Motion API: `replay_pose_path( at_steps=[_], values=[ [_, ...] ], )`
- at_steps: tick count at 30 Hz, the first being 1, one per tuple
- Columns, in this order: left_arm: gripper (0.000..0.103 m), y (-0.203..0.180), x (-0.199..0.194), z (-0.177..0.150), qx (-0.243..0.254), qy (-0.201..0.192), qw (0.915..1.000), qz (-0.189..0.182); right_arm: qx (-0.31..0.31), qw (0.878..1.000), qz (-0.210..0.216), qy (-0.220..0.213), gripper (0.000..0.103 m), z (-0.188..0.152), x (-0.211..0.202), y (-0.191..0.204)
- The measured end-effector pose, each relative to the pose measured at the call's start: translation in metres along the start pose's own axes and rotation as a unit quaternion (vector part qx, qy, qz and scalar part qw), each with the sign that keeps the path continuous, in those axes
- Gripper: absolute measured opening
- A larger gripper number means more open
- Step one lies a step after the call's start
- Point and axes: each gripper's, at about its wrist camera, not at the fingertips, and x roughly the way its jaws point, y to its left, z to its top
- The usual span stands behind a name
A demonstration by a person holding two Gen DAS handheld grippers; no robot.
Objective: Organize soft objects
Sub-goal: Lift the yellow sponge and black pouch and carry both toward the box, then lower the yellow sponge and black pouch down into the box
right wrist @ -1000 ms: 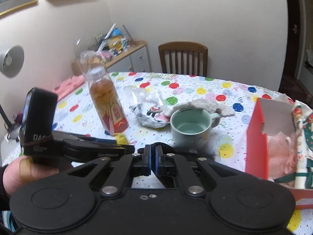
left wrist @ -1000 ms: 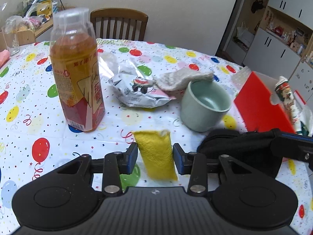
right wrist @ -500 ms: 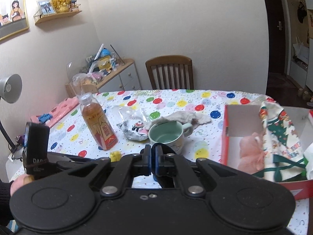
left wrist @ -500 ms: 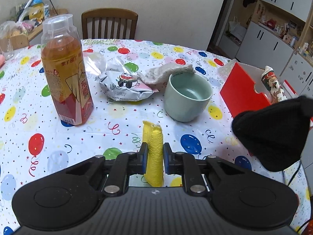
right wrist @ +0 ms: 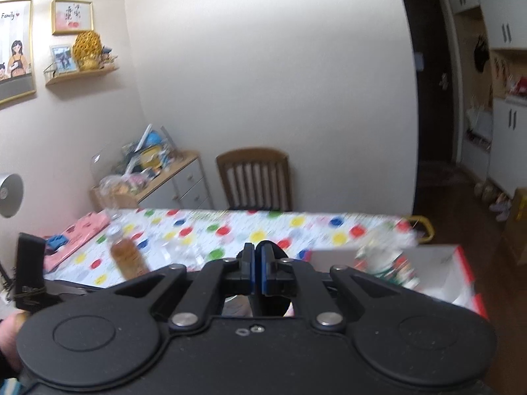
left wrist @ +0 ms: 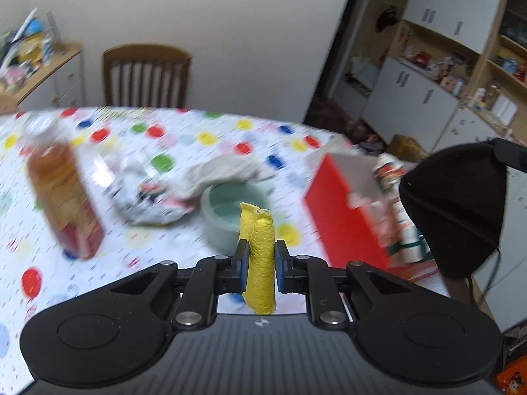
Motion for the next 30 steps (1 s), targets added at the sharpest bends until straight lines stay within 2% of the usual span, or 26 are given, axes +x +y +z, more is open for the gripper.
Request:
replay_pose_path(
  at_steps=[8, 17, 23, 30],
  values=[
    [0.016, -0.064, 0.011, 0.033, 0.038, -0.008, 0.9986, -0.036, -0.007, 0.999, -0.047, -0.023, 0.003, 0.018, -0.008, -0.053],
    [0.016, -0.132, 0.043, 0.045, 0.068, 0.005, 0.9961, -0.056, -0.012, 0.996, -0.079, -0.028, 0.003, 0.018, -0.004, -0.103],
    [0.016, -0.164, 0.073, 0.046, 0.084, 0.026, 0.9951, -0.047, -0.016, 0.996, -0.087, -0.013, 0.003, 0.007, 0.009, -0.132],
    [0.016, -0.184, 0.113, 0.044, 0.087, 0.055, 0.9945, -0.020, -0.010, 0.996, -0.093, 0.005, 0.003, -0.005, 0.033, -0.162]
  ],
)
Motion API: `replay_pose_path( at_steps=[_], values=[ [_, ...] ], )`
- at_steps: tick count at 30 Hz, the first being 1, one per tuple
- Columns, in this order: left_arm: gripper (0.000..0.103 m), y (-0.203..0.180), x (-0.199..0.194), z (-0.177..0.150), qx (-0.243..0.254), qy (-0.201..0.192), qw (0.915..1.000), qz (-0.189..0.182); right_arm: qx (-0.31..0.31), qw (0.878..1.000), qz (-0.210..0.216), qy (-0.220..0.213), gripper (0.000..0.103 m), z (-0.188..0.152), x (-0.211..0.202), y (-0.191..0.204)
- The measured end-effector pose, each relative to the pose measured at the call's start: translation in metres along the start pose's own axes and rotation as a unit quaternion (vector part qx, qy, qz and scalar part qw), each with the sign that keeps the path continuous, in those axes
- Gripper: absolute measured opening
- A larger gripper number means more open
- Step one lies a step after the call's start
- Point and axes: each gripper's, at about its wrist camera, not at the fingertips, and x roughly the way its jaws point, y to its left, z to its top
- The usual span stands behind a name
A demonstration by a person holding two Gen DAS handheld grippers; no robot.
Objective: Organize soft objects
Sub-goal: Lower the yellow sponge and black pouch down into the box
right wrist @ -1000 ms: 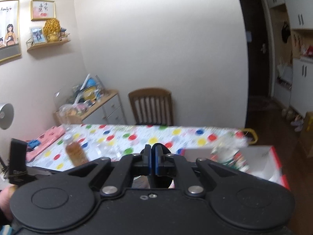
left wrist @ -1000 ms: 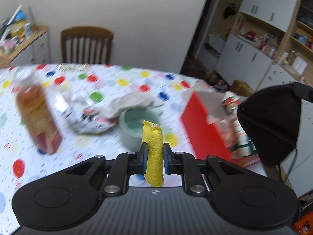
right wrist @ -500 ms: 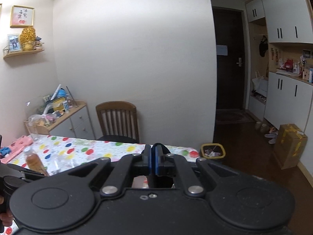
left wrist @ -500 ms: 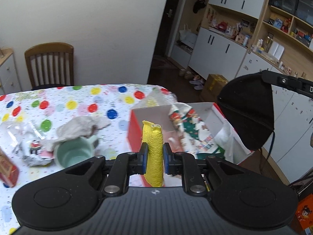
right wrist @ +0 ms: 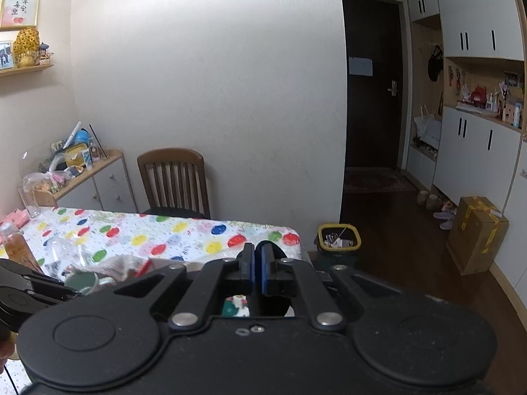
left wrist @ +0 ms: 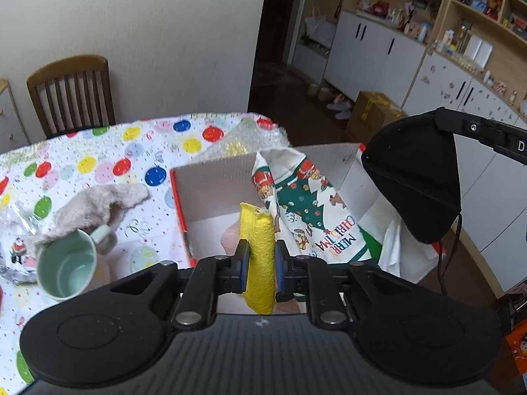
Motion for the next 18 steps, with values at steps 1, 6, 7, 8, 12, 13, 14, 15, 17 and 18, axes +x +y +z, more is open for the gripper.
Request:
replay_pose_path(
  at_steps=[1, 6, 7, 8, 12, 13, 14, 15, 17, 18],
  values=[
    [0.016, -0.001, 0.006, 0.000, -0.002, 0.005, 1.0000, 0.003, -0.001, 1.000, 0.000, 0.003, 0.003, -0.002, 0.005, -0.002],
    [0.016, -0.008, 0.030, 0.001, -0.003, 0.024, 0.9994, 0.026, -0.005, 1.000, 0.001, 0.022, 0.003, -0.013, 0.025, -0.011],
    [0.016, -0.008, 0.034, 0.002, -0.006, 0.028, 0.9992, 0.029, -0.005, 1.000, 0.004, 0.027, 0.003, -0.016, 0.029, -0.012],
    [0.016, -0.008, 0.038, 0.002, -0.008, 0.032, 0.9990, 0.032, -0.006, 0.999, 0.007, 0.033, 0.003, -0.019, 0.033, -0.012],
    [0.016, -0.009, 0.052, 0.001, -0.010, 0.045, 0.9978, 0.047, -0.015, 0.998, 0.017, 0.053, 0.003, -0.032, 0.043, -0.010],
    [0.016, -0.009, 0.055, 0.001, -0.010, 0.048, 0.9976, 0.050, -0.017, 0.998, 0.018, 0.058, 0.003, -0.035, 0.045, -0.010],
    [0.016, -0.009, 0.058, 0.000, -0.011, 0.050, 0.9973, 0.053, -0.018, 0.998, 0.021, 0.063, 0.003, -0.038, 0.047, -0.010],
    [0.016, -0.010, 0.062, 0.000, -0.011, 0.053, 0.9970, 0.055, -0.017, 0.997, 0.023, 0.068, 0.003, -0.041, 0.048, -0.009],
    [0.016, -0.010, 0.066, -0.001, -0.010, 0.058, 0.9966, 0.058, -0.015, 0.996, 0.031, 0.077, 0.003, -0.047, 0.047, -0.009],
    [0.016, -0.010, 0.068, -0.002, -0.012, 0.061, 0.9964, 0.058, -0.016, 0.996, 0.034, 0.082, 0.003, -0.050, 0.048, -0.008]
  ],
)
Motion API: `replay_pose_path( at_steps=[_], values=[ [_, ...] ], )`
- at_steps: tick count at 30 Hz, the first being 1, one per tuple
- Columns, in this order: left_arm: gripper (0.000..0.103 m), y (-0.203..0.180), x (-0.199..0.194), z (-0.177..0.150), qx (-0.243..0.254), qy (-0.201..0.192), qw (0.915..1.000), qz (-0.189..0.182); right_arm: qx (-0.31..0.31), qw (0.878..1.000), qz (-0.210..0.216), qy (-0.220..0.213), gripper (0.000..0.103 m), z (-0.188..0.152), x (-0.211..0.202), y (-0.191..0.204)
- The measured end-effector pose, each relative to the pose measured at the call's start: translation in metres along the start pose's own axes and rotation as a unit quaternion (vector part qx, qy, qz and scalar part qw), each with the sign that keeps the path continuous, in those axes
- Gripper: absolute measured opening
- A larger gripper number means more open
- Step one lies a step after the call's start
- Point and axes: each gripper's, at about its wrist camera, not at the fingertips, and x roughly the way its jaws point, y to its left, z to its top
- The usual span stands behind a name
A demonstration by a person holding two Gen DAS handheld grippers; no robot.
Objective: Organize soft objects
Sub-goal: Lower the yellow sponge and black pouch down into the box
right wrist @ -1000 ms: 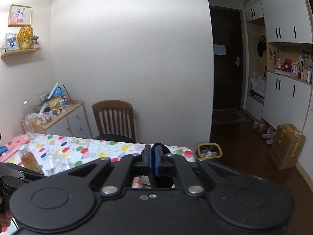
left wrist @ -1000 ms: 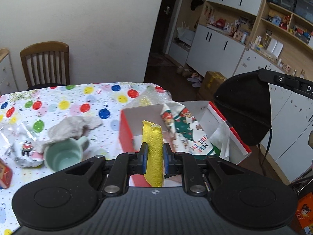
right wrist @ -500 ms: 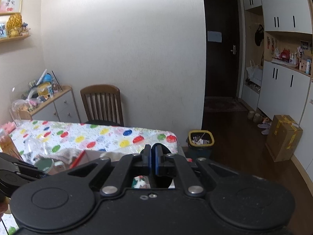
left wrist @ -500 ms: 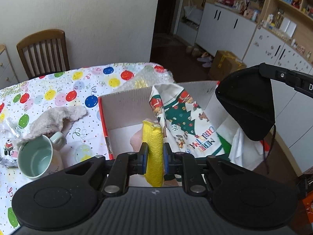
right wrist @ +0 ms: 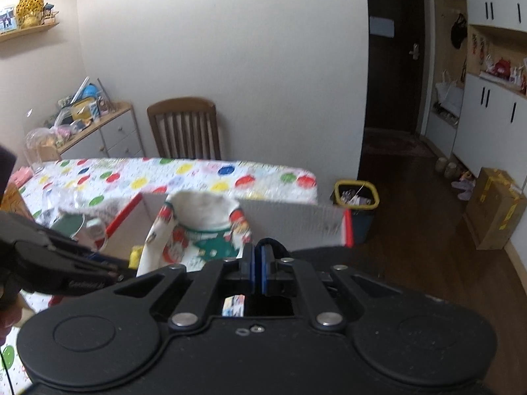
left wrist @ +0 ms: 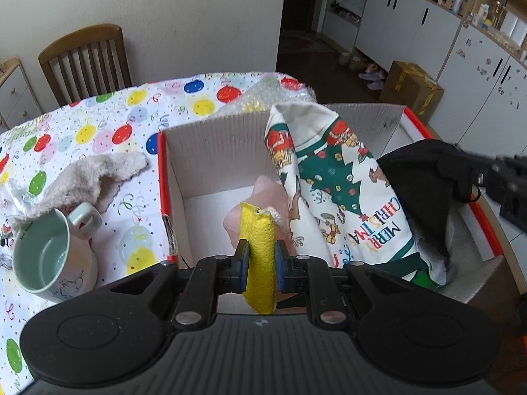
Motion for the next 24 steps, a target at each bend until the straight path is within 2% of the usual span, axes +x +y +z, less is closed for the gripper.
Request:
replay_pose_path(
  at_steps=[9, 19, 21, 24],
  values=[
    [0.016, -0.006, 0.014, -0.005, 0.000, 0.024, 0.9997, 0.005, 0.006, 0.999, 0.017, 0.036, 0.003, -0.022, 0.004, 0.009],
    [0.016, -0.004, 0.015, -0.006, -0.008, 0.026, 0.9996, -0.003, 0.026, 0.998, 0.030, 0.057, 0.004, -0.035, -0.001, 0.007],
    [0.016, -0.004, 0.014, -0.007, -0.013, 0.026, 0.9995, -0.008, 0.029, 0.997, 0.032, 0.060, 0.006, -0.035, -0.002, 0.007],
    [0.016, -0.004, 0.010, -0.007, -0.014, 0.021, 0.9997, -0.007, 0.035, 0.997, 0.036, 0.062, 0.013, -0.034, -0.005, 0.008]
  ],
)
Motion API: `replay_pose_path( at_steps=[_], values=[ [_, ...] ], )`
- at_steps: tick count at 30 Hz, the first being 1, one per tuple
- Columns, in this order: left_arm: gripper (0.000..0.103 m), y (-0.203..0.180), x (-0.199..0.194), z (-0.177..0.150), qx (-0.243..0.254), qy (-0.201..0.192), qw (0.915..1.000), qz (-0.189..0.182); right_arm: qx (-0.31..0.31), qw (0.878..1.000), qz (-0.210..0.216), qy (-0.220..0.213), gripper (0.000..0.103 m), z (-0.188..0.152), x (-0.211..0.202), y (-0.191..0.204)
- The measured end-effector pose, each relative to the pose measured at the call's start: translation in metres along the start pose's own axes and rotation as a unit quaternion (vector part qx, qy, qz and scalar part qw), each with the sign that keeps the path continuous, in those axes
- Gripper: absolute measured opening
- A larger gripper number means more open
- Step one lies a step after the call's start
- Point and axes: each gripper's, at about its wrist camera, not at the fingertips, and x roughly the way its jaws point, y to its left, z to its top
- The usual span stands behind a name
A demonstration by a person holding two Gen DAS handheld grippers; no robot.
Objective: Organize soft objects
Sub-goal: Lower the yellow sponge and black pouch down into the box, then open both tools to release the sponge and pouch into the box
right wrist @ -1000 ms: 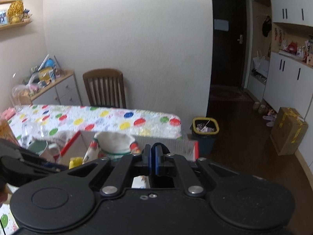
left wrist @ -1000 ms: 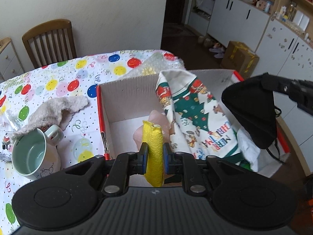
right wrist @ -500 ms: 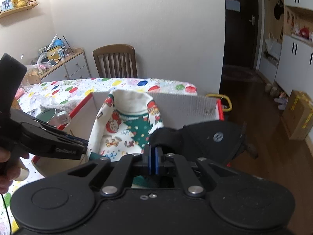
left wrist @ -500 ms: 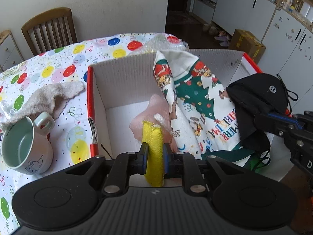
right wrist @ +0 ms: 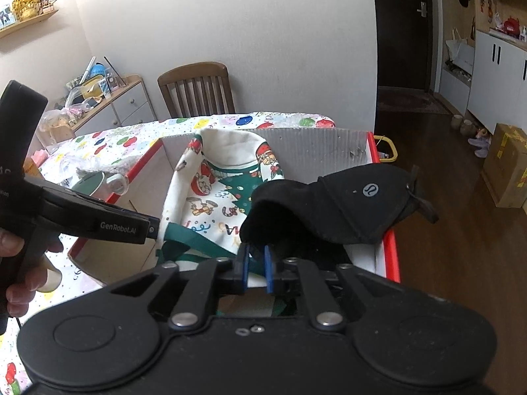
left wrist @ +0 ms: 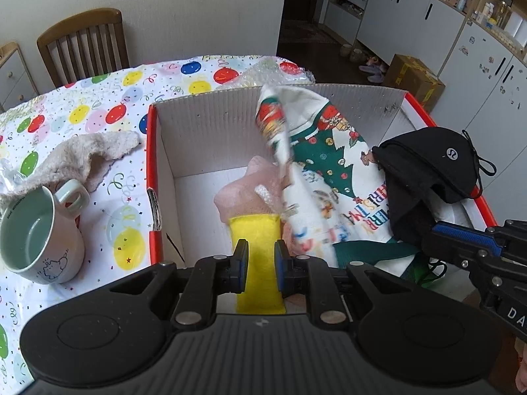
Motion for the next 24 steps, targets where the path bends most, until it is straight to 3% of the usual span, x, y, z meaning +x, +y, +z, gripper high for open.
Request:
replay_pose_path(
  at_steps=[3, 8, 14, 16, 20, 24],
  values=[
    [0.016, -0.001, -0.005, -0.001, 0.002, -0.004, 1.0000, 0.000, 0.003, 1.000, 0.004, 0.000, 0.020, 0.000, -0.004, 0.000],
    [0.016, -0.001, -0.016, -0.004, -0.005, -0.011, 0.9999, 0.002, 0.006, 1.000, 0.013, -0.003, 0.041, 0.002, -0.010, 0.001],
    [0.017, 0.005, -0.035, -0.010, -0.014, -0.026, 0.9995, -0.006, -0.002, 1.000, 0.025, -0.009, 0.047, 0.007, -0.018, 0.009],
    [0.022, 0.008, -0.043, -0.012, -0.015, -0.035, 0.9992, -0.008, -0.005, 0.999, 0.030, -0.015, 0.052, 0.009, -0.022, 0.012],
    [0.048, 0.014, -0.059, -0.016, -0.022, -0.050, 0.9984, -0.018, -0.014, 0.999, 0.041, -0.023, 0.061, 0.013, -0.029, 0.022],
    [0.051, 0.019, -0.077, -0.023, -0.021, -0.069, 0.9971, -0.025, -0.019, 0.998, 0.048, -0.028, 0.066, 0.017, -0.035, 0.031]
  ],
)
